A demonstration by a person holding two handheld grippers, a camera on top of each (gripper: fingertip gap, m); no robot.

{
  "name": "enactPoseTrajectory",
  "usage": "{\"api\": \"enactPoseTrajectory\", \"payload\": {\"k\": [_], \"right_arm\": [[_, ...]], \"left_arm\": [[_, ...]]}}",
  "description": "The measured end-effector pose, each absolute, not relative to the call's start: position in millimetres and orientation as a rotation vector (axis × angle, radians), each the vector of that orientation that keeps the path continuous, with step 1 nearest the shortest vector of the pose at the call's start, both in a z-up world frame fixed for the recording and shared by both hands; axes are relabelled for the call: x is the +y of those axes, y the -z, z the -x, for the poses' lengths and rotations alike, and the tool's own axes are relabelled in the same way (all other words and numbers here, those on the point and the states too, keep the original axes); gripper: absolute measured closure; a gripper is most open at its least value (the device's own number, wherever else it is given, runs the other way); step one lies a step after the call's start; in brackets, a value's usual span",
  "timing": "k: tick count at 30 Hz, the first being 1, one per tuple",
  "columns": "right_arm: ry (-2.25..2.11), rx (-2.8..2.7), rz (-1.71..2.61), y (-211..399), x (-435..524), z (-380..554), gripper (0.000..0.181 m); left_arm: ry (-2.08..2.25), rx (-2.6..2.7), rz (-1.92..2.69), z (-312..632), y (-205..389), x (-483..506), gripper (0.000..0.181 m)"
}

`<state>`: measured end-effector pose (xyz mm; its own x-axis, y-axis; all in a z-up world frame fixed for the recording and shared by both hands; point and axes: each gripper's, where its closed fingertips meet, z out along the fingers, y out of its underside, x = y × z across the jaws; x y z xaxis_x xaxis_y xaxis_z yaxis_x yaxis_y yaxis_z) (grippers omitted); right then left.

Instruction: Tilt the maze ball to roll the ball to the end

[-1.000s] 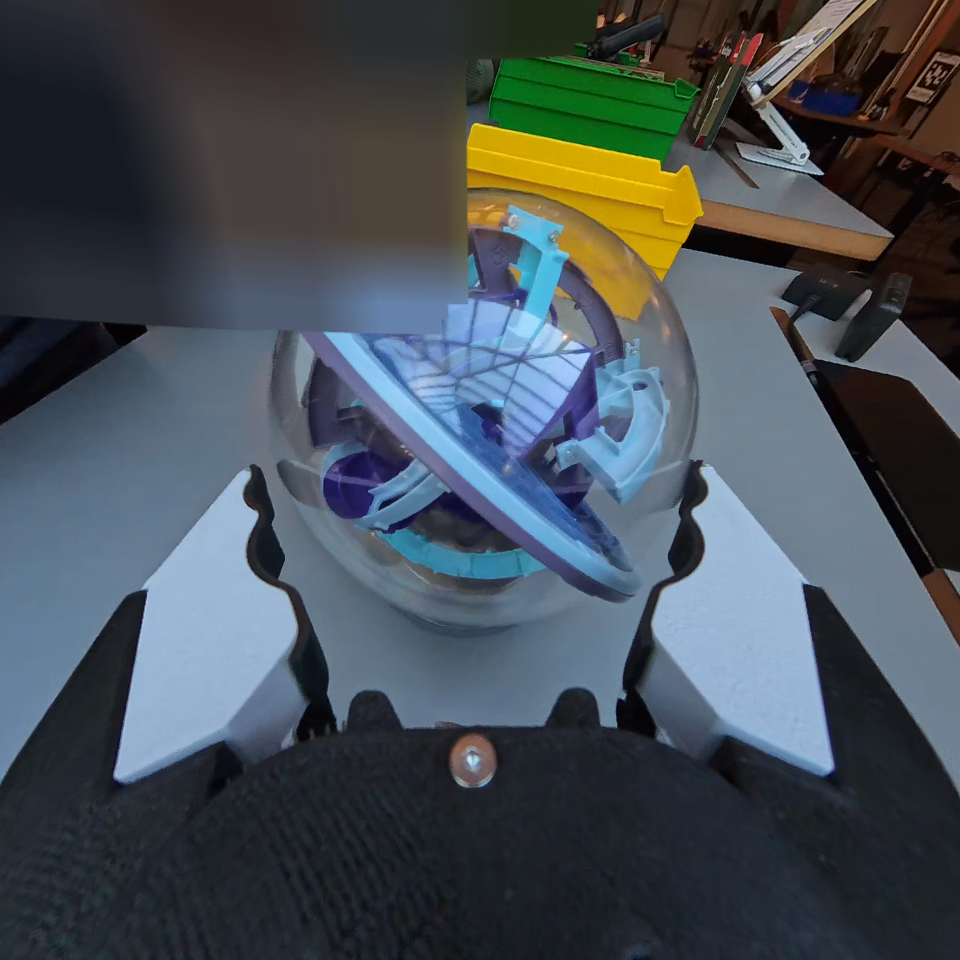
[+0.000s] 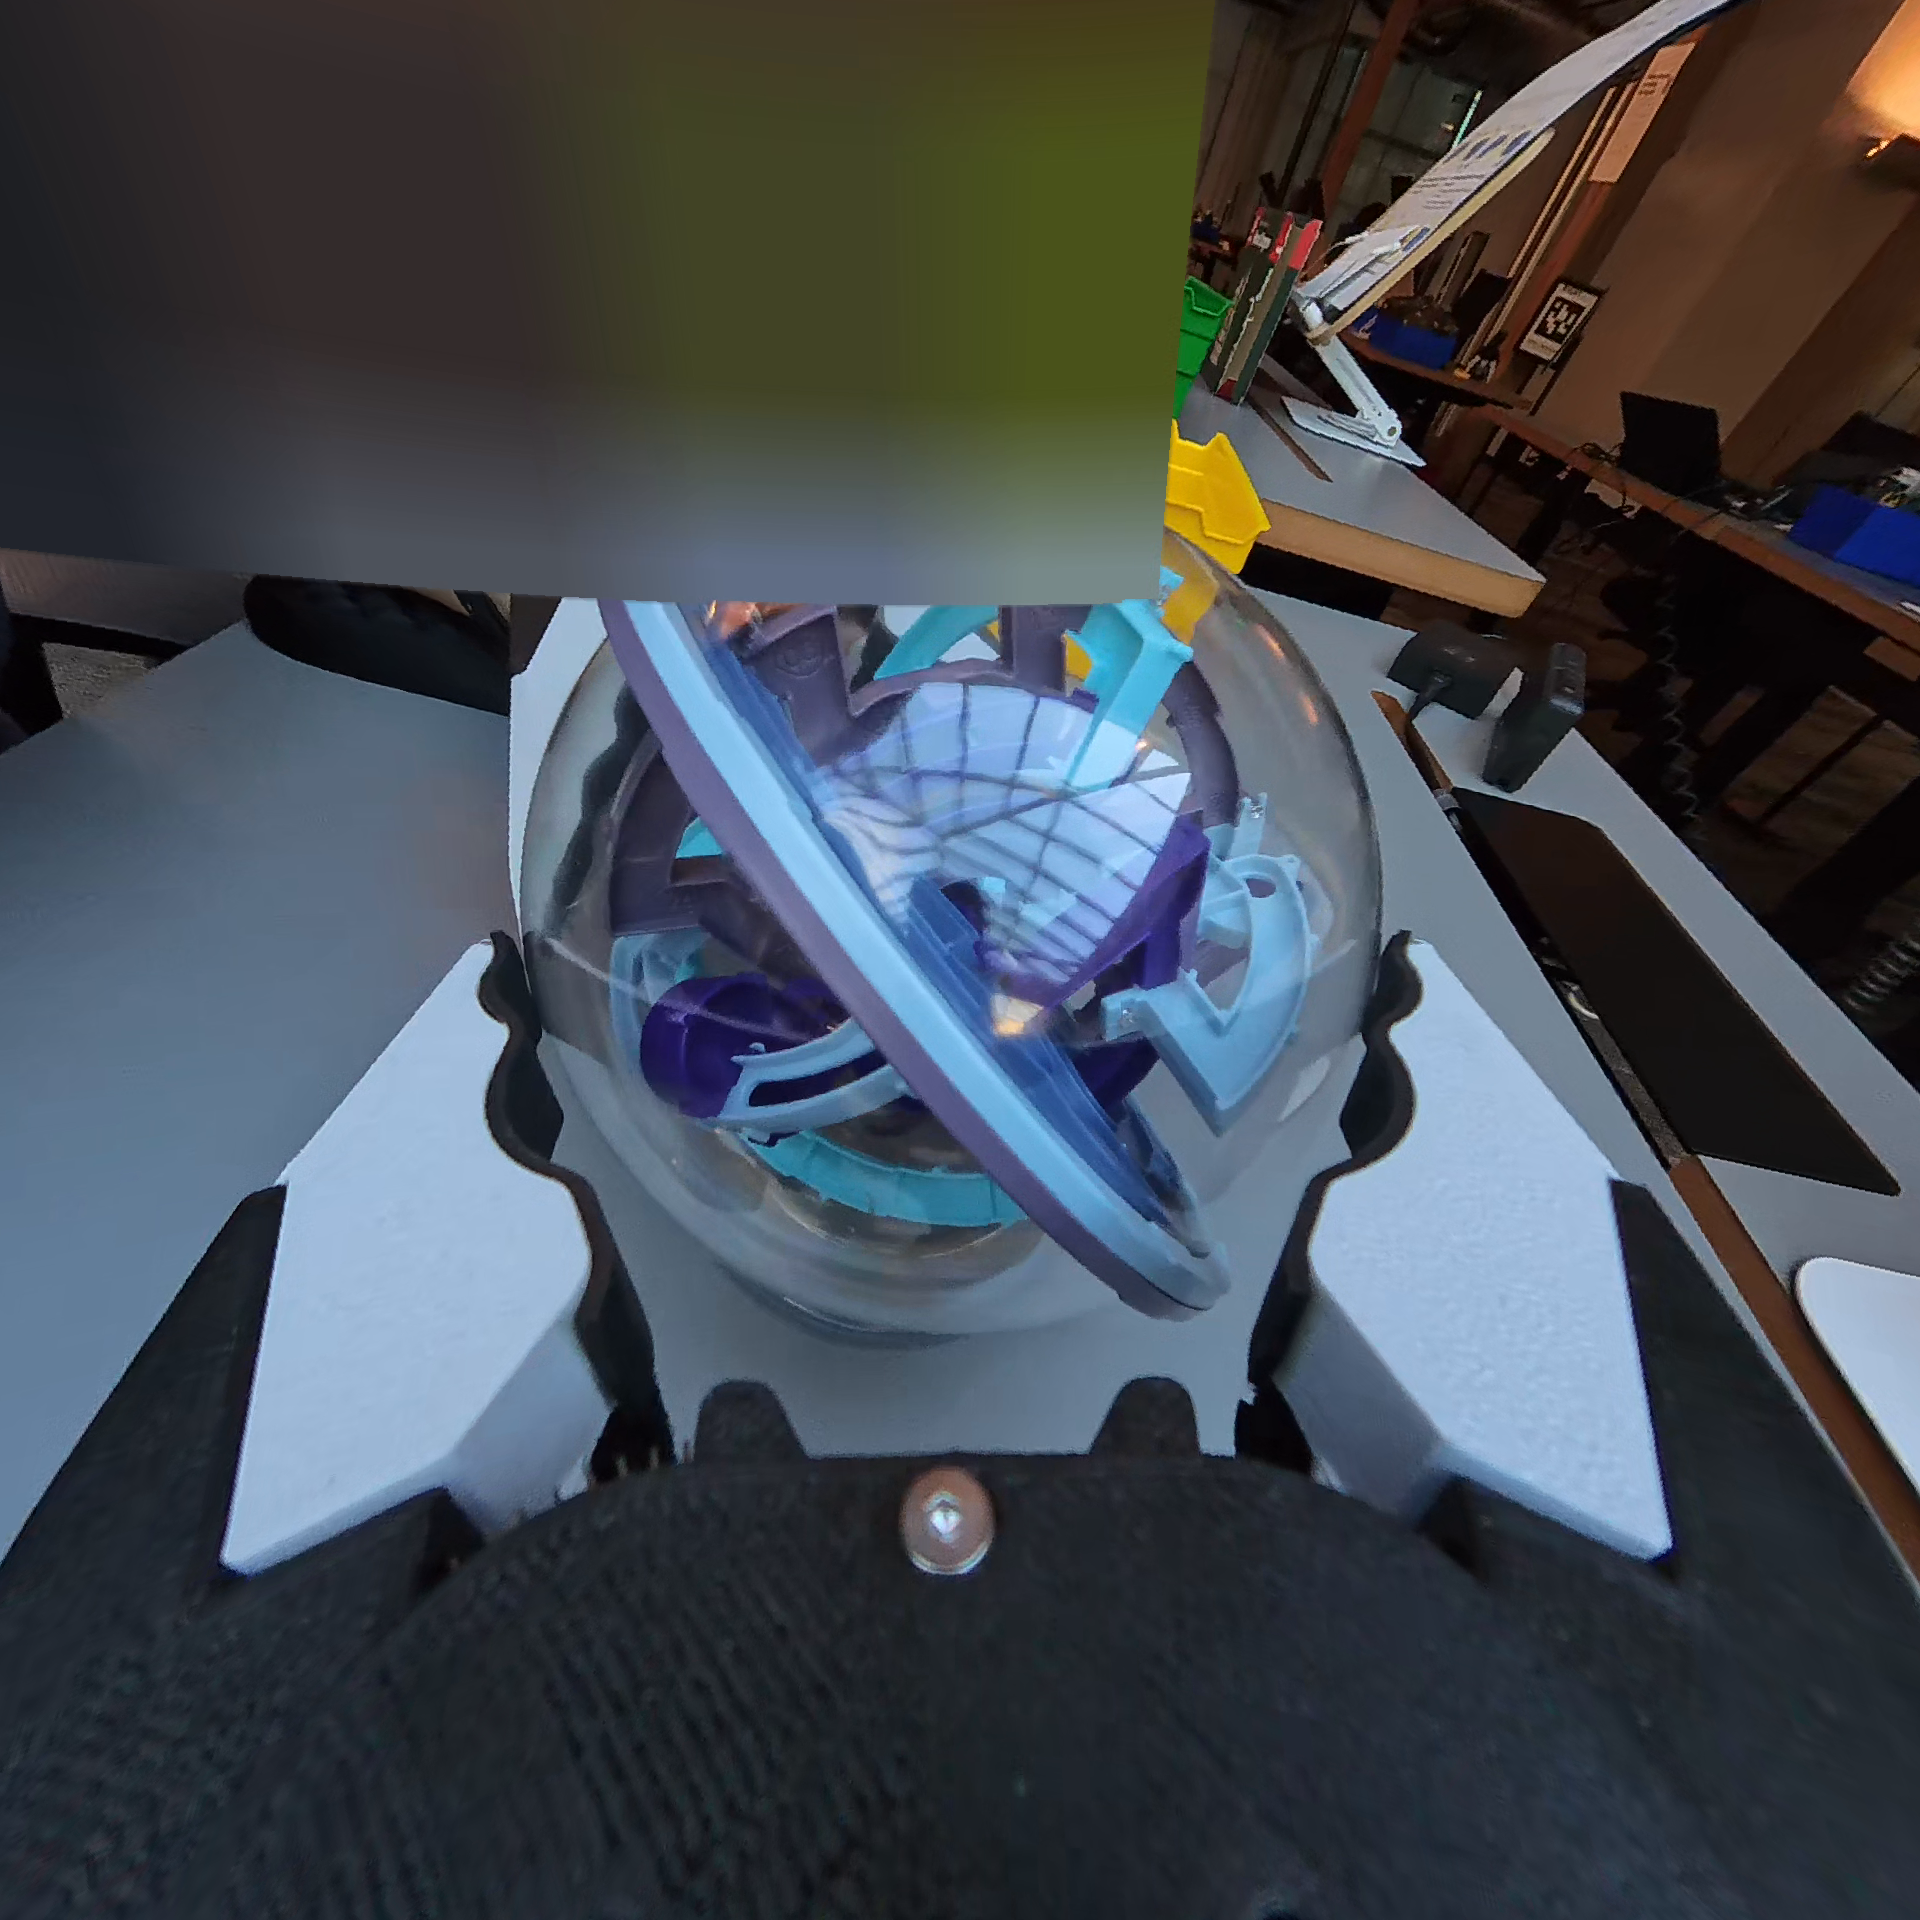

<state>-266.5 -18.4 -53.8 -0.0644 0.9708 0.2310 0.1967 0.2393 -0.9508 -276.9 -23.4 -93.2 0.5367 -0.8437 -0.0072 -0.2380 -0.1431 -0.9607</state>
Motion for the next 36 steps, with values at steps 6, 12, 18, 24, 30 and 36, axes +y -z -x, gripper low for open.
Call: {"api": "enactPoseTrajectory", "payload": {"k": [6, 12, 18, 24, 30, 36], "right_arm": [[-0.922, -1.468, 1.094, 42.6, -28.1, 266.0, 0.027], [-0.851, -1.506, 1.07, 39.9, -34.4, 266.5, 0.027], [-0.872, -1.492, 1.129, 52.7, -25.7, 264.2, 0.027], [-0.882, -1.487, 1.11, 51.9, -24.5, 263.2, 0.027], [-0.911, -1.512, 1.124, 50.3, -24.8, 259.4, 0.029], [-1.021, -1.45, 1.16, 37.6, -19.9, 257.5, 0.031]], "left_arm": [[0.706, 0.962, 1.646, 274.1, 92.2, -29.3, 0.034], [0.686, 1.001, 1.64, 273.4, 94.8, -32.3, 0.034], [0.659, 0.998, 1.659, 275.2, 97.2, -27.4, 0.034], [0.65, 1.003, 1.662, 274.2, 98.4, -25.7, 0.033], [0.663, 1.008, 1.66, 273.8, 98.0, -26.0, 0.033], [0.708, 0.987, 1.654, 275.4, 94.3, -28.1, 0.035]]}}
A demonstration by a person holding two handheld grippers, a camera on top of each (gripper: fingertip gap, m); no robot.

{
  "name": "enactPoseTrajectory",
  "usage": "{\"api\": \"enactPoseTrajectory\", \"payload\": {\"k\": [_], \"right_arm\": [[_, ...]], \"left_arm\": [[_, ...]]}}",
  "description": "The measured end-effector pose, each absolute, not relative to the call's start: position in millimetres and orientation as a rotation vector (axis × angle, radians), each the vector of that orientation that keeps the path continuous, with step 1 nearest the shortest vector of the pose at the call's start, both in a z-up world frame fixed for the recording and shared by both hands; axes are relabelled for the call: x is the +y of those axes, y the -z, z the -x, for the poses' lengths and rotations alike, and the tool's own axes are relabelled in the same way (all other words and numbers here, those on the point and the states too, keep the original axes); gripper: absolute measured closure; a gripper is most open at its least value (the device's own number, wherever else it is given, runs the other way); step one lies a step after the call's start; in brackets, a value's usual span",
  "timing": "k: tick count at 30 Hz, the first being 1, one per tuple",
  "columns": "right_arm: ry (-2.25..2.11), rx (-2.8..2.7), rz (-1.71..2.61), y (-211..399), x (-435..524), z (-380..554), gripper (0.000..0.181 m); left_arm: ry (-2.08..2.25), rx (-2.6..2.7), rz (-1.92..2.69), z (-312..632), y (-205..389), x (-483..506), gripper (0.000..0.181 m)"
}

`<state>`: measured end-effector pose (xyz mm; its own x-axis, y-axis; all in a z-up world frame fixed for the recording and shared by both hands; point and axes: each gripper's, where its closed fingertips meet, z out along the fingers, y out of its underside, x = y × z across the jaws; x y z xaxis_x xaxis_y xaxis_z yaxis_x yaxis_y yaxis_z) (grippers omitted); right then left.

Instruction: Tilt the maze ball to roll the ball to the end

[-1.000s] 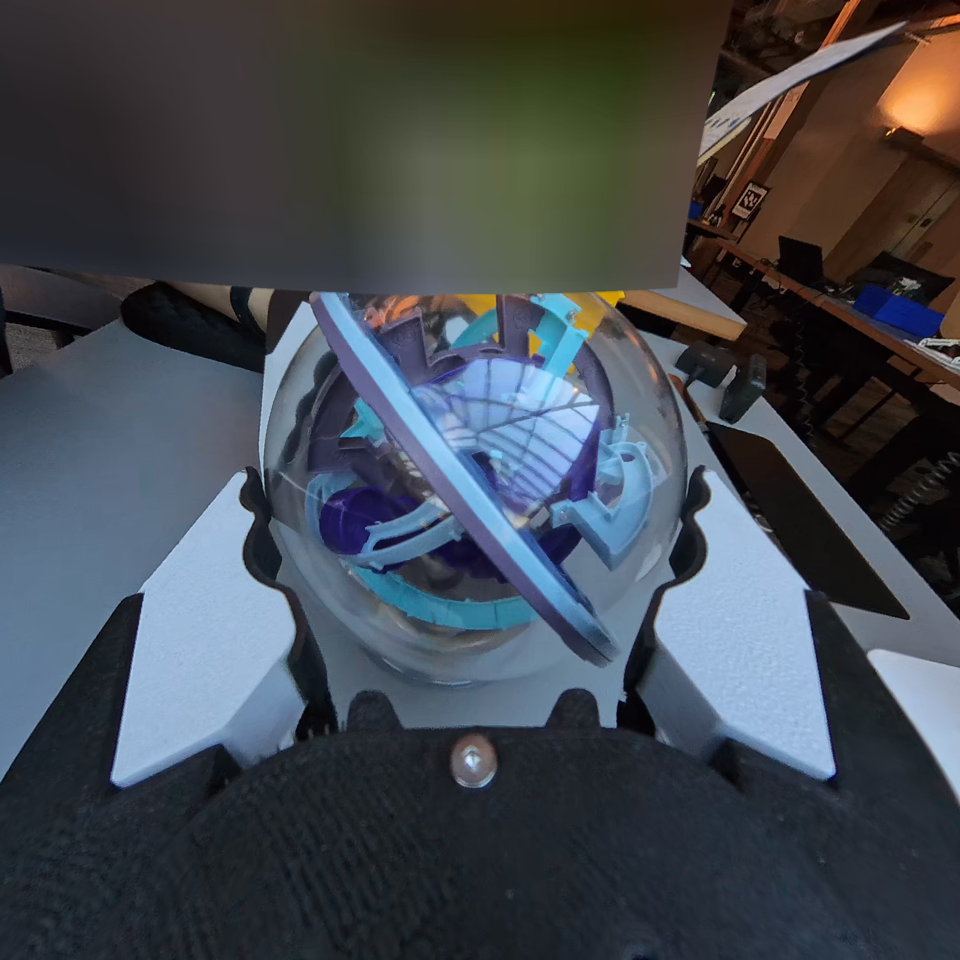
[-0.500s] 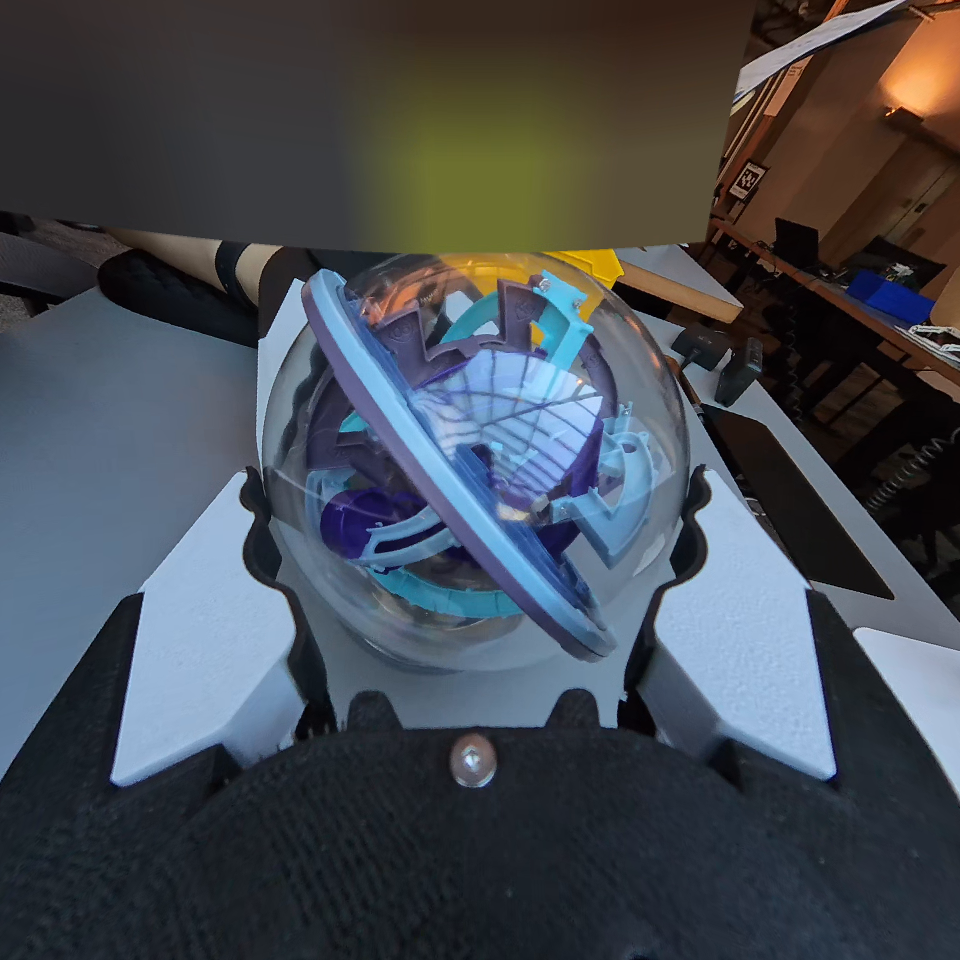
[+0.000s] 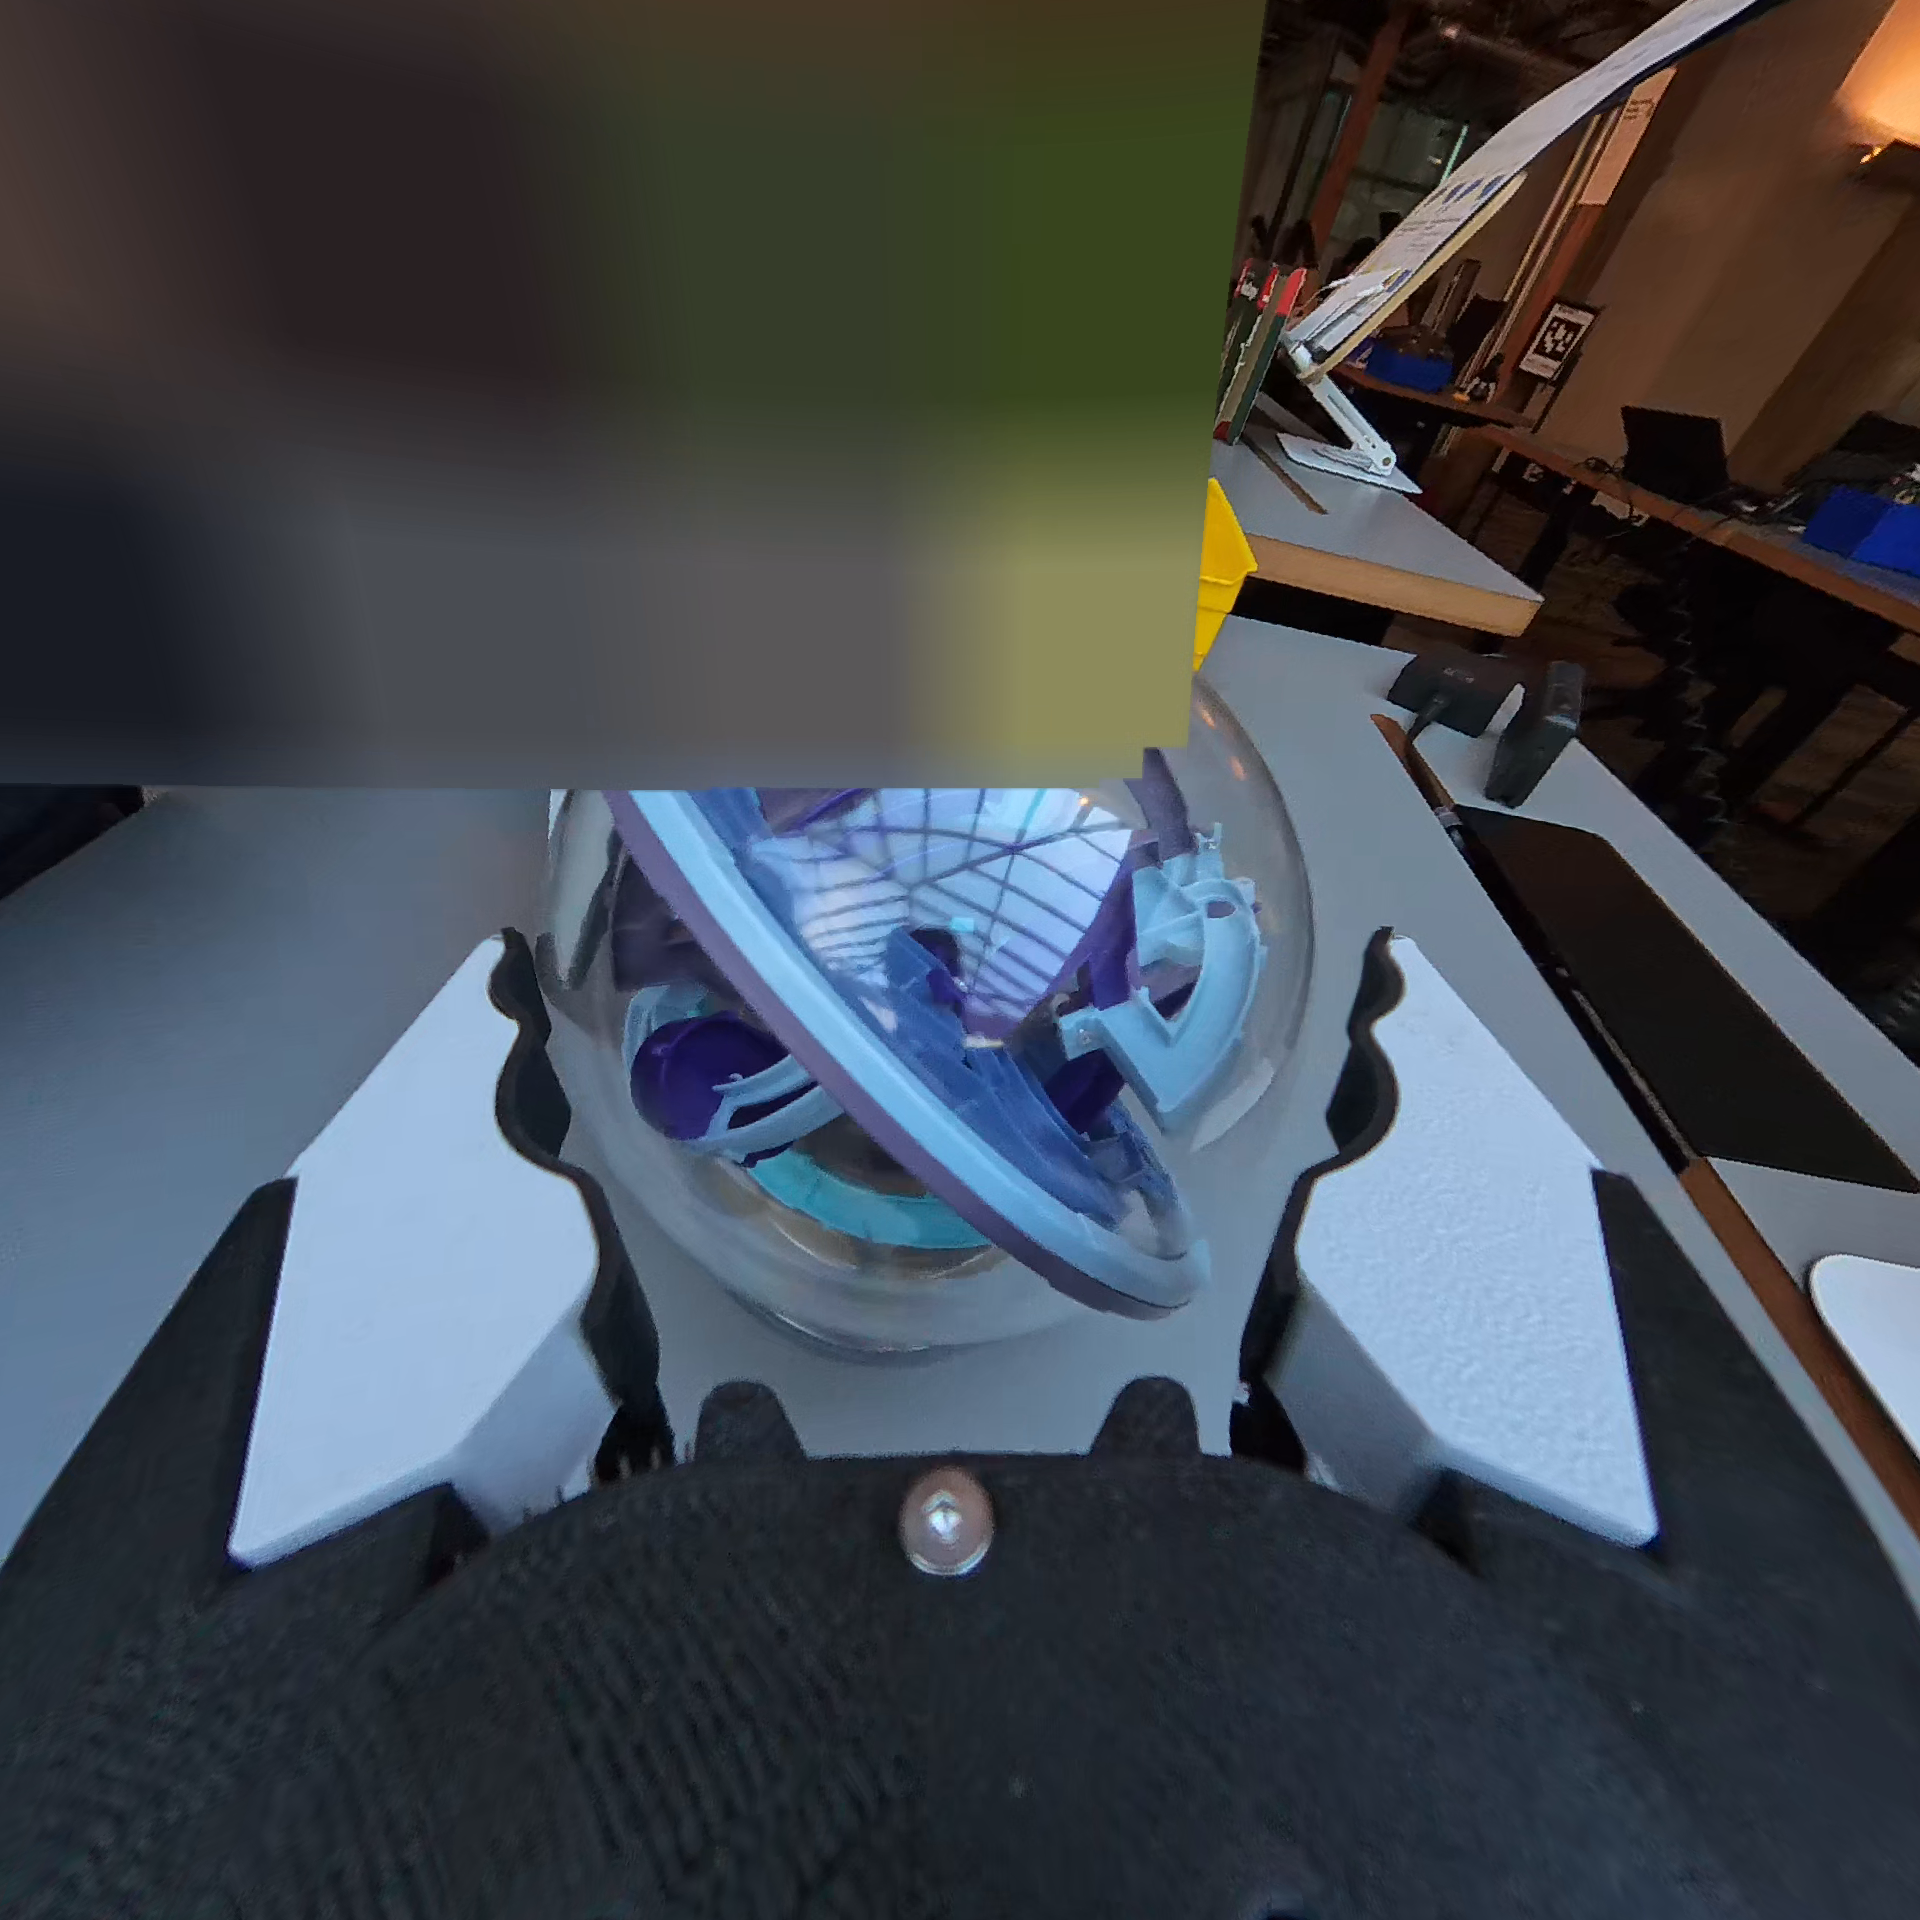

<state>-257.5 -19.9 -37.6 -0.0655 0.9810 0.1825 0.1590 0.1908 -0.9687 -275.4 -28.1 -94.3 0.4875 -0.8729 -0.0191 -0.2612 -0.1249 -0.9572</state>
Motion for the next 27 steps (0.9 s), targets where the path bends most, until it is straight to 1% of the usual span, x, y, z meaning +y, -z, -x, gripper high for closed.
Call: {"api": "enactPoseTrajectory", "payload": {"k": [7, 12, 14, 22, 27], "right_arm": [[-1.08, -1.467, 1.243, 48.2, -21.3, 262.3, 0.029], [-0.997, -1.499, 1.22, 54.8, -23.2, 266.9, 0.026], [-0.954, -1.52, 1.217, 57.9, -23.1, 267.8, 0.024], [-0.877, -1.545, 1.211, 59.5, -25.1, 268.5, 0.023], [-0.852, -1.557, 1.146, 46.7, -35.5, 269.4, 0.023]], "left_arm": [[0.806, 0.945, 1.651, 275.8, 89.1, -29.7, 0.037], [0.72, 0.986, 1.71, 271.3, 101.3, -26.5, 0.025], [0.705, 0.993, 1.722, 270.2, 103.5, -25.6, 0.023], [0.691, 1.009, 1.718, 269.6, 104.3, -26.5, 0.024], [0.703, 1.03, 1.713, 266.7, 103.5, -33.1, 0.024]]}}
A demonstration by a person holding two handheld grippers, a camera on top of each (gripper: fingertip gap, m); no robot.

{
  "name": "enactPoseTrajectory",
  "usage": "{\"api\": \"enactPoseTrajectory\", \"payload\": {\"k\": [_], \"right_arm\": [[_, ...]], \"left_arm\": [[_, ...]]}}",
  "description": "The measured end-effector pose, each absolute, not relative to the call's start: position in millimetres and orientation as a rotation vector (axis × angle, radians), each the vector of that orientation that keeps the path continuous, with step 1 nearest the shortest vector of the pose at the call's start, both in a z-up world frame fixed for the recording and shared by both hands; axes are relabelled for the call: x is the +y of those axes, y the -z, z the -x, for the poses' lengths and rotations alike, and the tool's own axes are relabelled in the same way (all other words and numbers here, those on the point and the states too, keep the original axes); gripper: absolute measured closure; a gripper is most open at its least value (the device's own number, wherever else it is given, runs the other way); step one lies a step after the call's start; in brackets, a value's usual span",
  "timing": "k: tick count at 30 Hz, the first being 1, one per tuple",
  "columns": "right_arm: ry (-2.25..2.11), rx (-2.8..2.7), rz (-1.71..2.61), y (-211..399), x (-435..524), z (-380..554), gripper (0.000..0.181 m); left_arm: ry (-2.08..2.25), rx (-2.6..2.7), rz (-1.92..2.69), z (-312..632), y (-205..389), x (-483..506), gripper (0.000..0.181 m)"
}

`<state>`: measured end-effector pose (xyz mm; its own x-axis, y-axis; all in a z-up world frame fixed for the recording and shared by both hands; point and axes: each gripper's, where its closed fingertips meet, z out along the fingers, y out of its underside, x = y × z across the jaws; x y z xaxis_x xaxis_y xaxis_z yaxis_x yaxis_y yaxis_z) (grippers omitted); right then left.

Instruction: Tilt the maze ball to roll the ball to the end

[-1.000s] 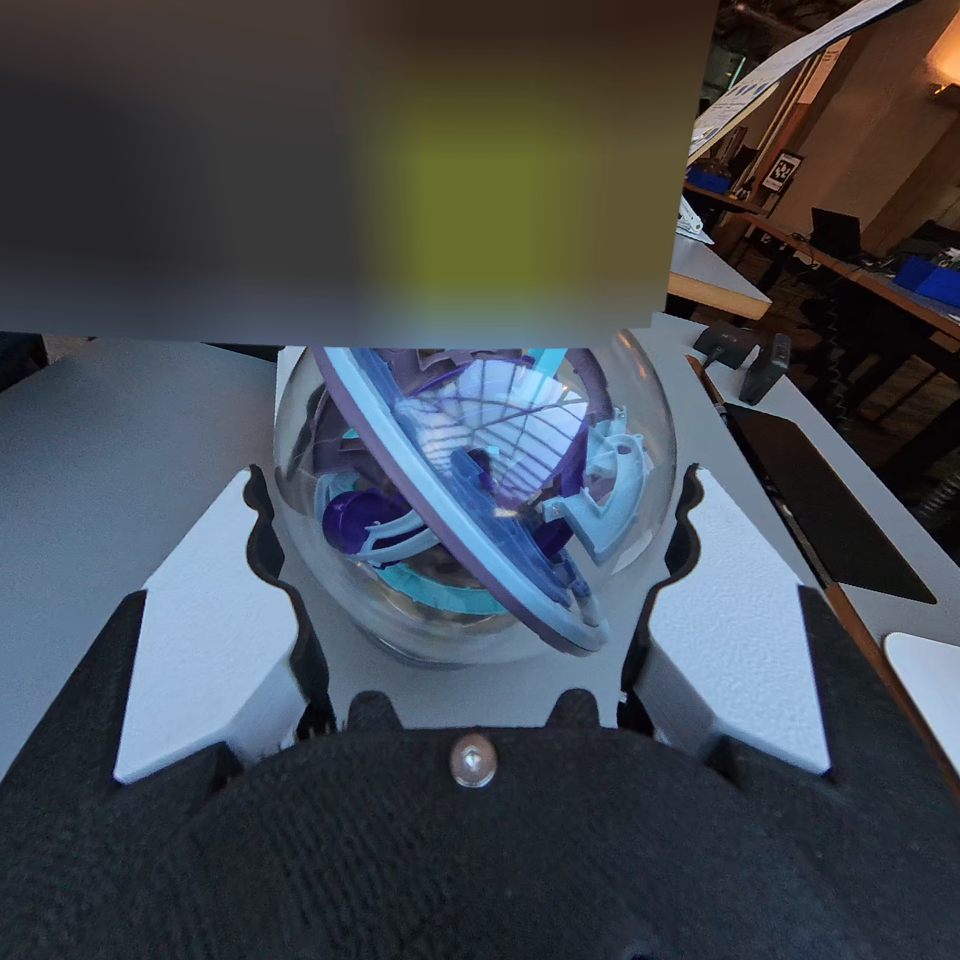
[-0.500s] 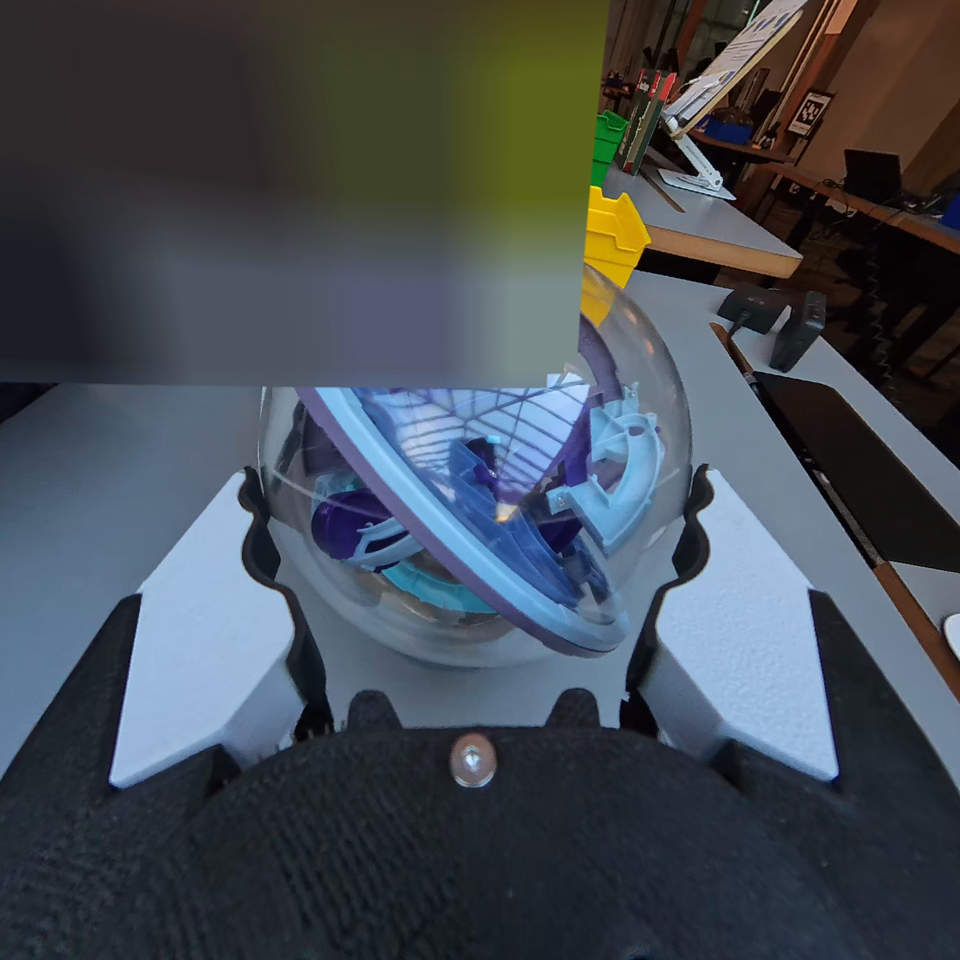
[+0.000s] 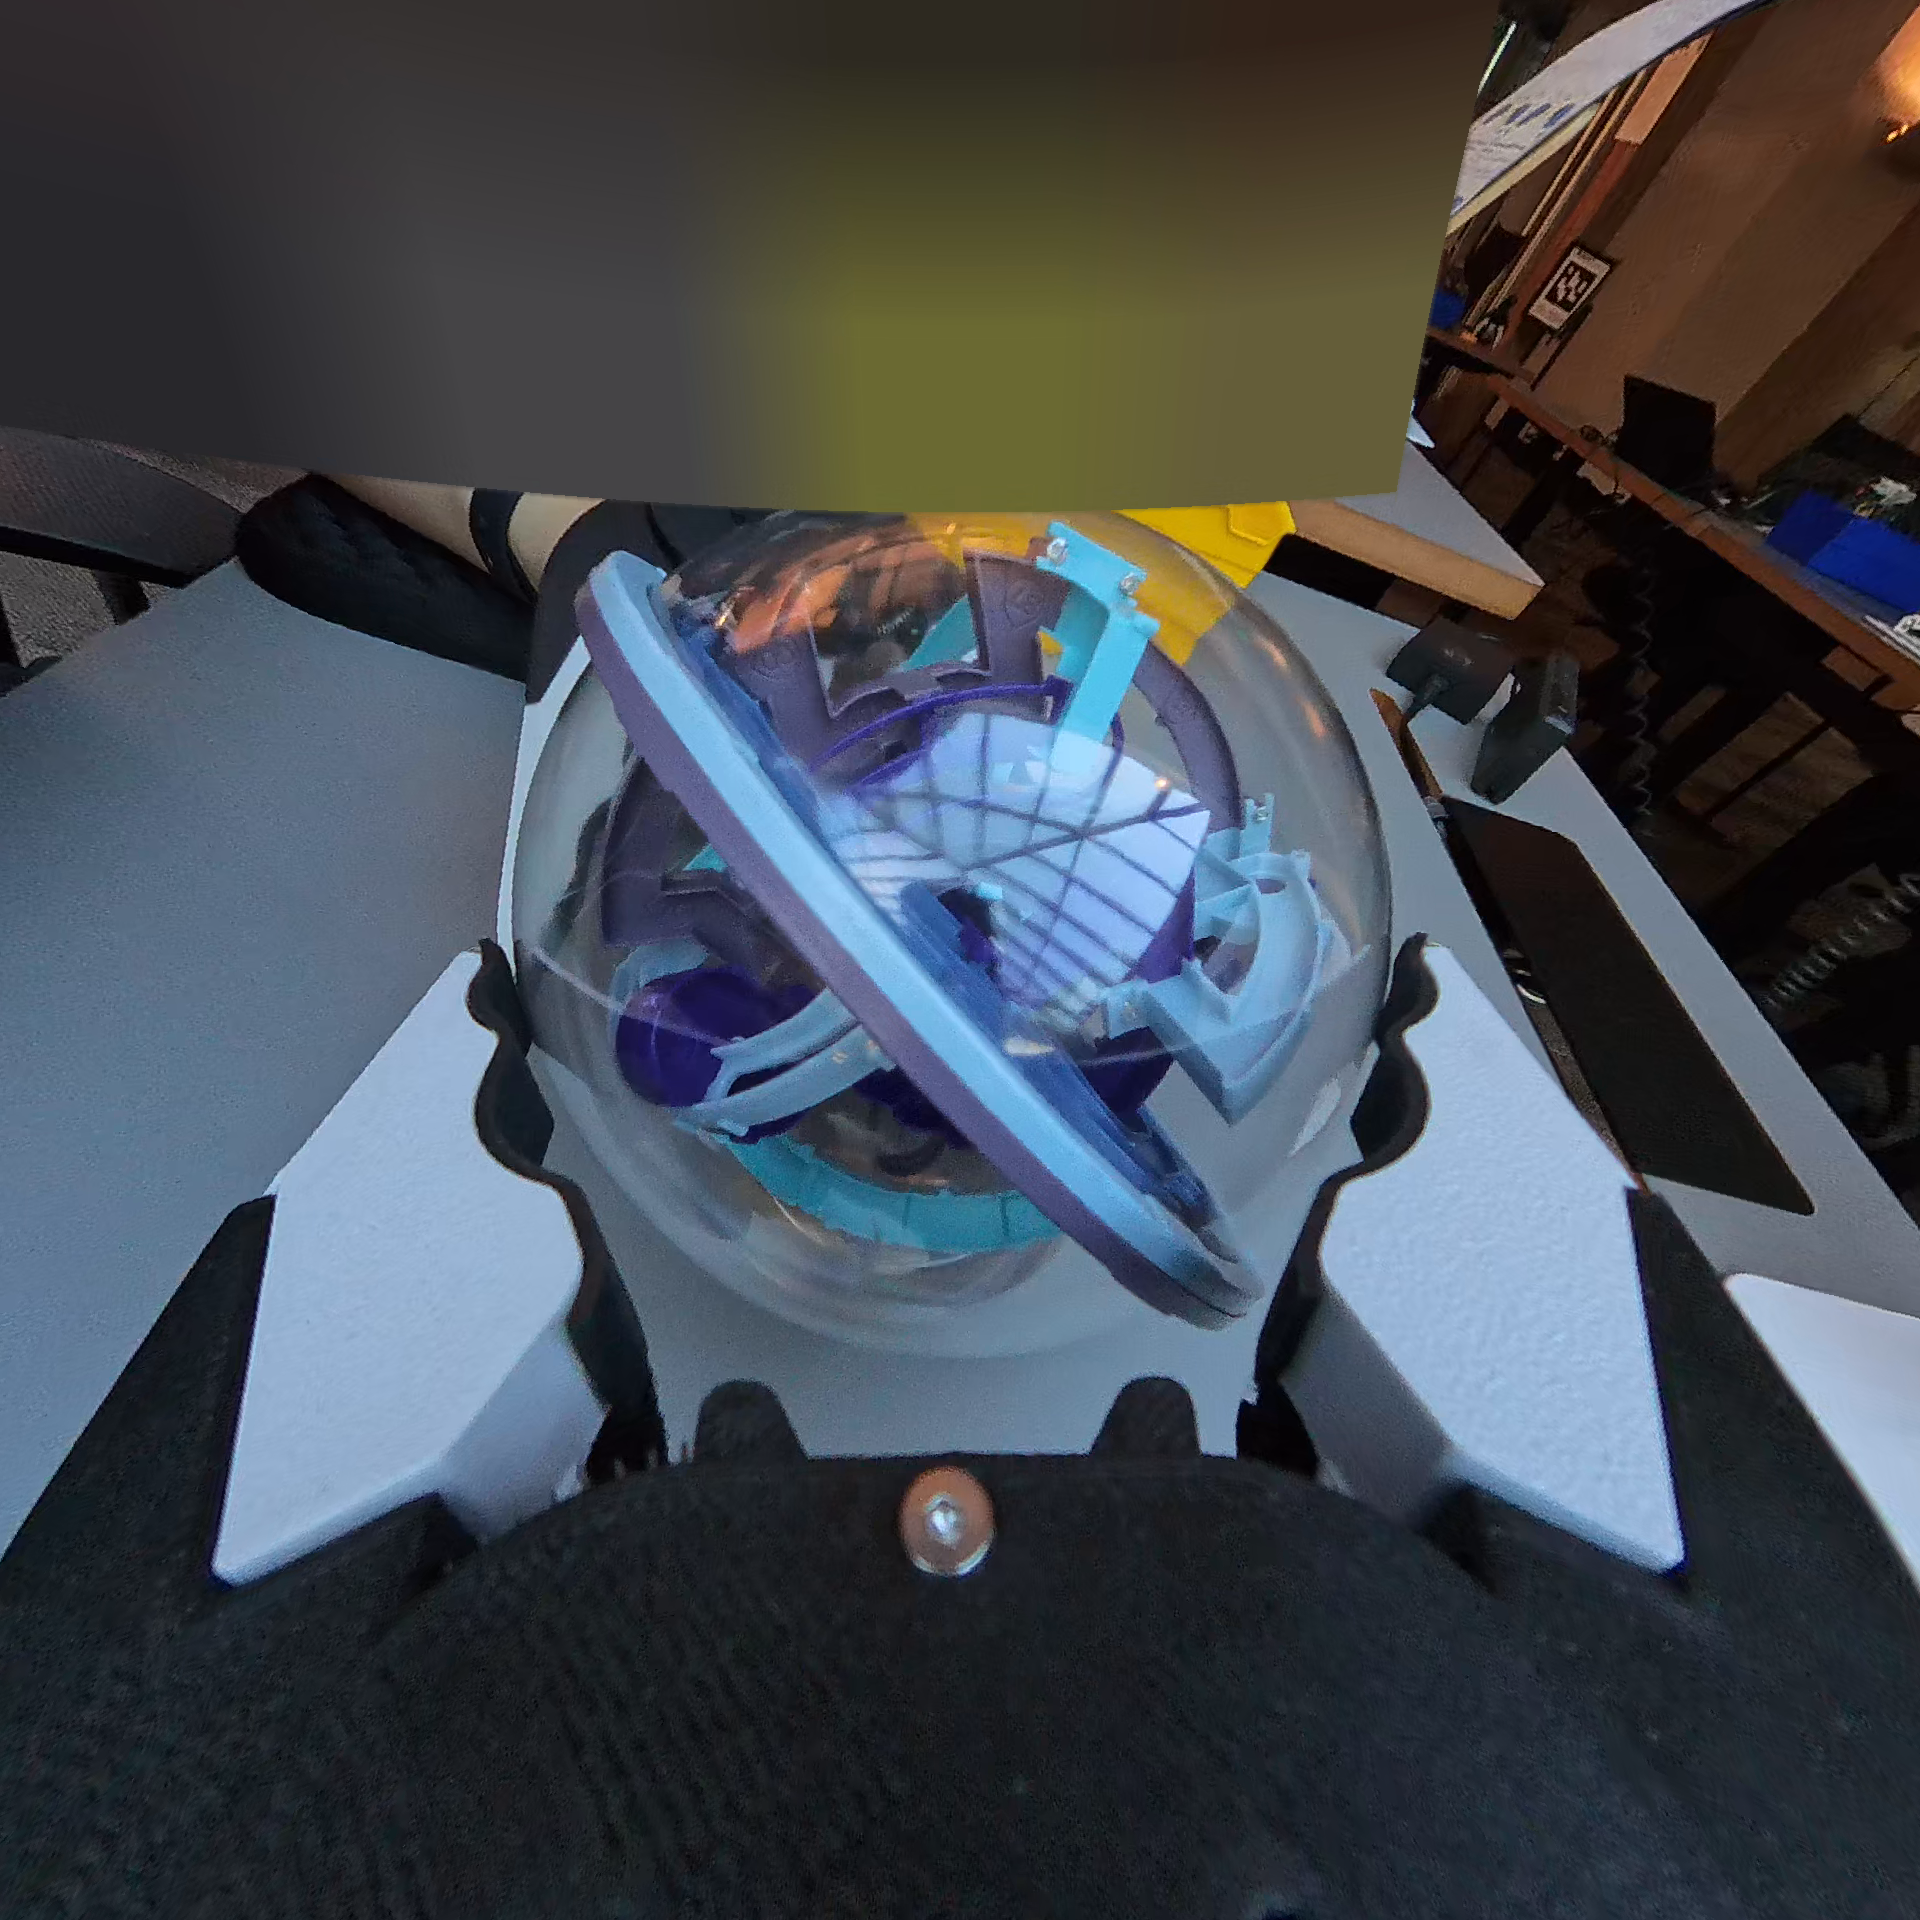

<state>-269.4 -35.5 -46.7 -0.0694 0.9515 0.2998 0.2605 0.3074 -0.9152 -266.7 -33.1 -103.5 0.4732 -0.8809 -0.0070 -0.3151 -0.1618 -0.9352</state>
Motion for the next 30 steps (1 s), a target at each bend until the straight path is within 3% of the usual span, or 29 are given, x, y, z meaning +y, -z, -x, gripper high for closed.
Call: {"api": "enactPoseTrajectory", "payload": {"k": [30], "right_arm": [[-0.798, -1.566, 1.167, 73.1, -20.0, 266.6, 0.023]], "left_arm": [[0.454, 1.084, 1.709, 275.6, 116.5, -16.0, 0.024]]}}
